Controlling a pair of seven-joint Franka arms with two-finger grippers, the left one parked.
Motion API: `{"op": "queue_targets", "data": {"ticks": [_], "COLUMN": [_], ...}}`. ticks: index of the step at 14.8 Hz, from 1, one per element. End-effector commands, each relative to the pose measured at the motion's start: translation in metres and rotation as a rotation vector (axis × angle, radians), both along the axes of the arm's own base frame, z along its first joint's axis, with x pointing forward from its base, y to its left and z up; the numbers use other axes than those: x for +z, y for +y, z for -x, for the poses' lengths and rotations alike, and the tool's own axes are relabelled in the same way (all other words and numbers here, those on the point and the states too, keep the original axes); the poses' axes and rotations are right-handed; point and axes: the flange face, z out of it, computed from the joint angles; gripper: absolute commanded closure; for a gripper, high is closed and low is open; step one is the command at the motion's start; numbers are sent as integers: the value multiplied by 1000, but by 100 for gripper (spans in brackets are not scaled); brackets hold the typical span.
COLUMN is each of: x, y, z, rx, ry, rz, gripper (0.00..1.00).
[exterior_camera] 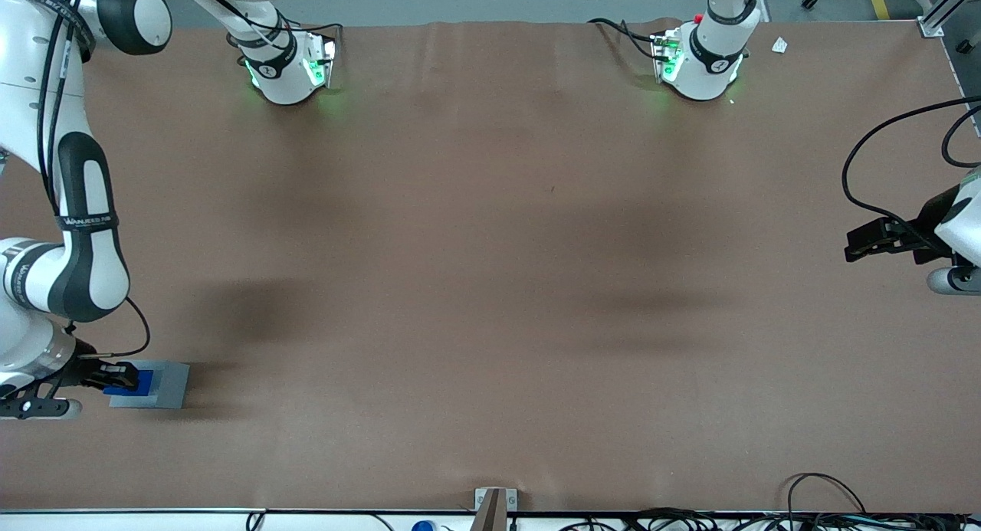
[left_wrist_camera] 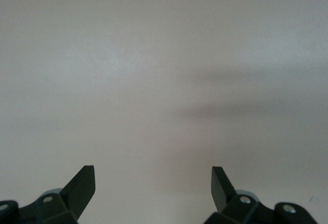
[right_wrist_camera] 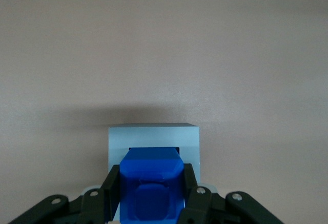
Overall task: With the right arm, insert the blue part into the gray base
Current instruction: 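Lower the right gripper around the blue block and close it, then lift the blue block out of the gray base with the right gripper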
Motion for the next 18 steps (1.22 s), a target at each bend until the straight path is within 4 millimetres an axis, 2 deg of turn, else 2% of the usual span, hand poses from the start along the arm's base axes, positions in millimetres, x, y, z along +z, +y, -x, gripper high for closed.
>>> {"op": "queue_targets", "data": {"ticks": [1,6,8,10,11,13,15,18], "x": [4,35,56,74,76,73,53,24], "y": [2,-4,6,41,57,90,116,143], "z": [-6,-14,-17,-24,-27,-32,-35,-36], "rx": [-9,-26,-36,-56,-61,-29,-12,-16], "ry": [-11,-46,-13,15,11,5,27,66], "rz": [-8,0,-8,-12,2,10,7,-10], "gripper": [97,97,97,98,98,99,99,99]}}
